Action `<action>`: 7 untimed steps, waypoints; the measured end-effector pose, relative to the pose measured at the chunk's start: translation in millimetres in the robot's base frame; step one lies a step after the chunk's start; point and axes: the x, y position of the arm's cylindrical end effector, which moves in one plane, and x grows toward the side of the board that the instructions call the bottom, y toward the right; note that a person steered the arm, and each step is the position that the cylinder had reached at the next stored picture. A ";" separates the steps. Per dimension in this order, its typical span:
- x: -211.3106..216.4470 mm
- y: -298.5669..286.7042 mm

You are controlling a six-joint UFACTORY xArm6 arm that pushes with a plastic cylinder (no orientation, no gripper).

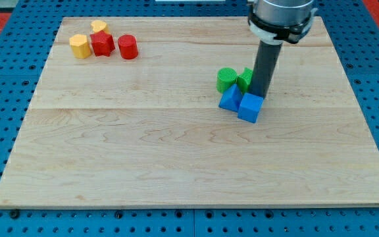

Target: Slide the blue triangle to the bottom left of the green circle

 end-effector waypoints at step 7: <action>23.5 -158.1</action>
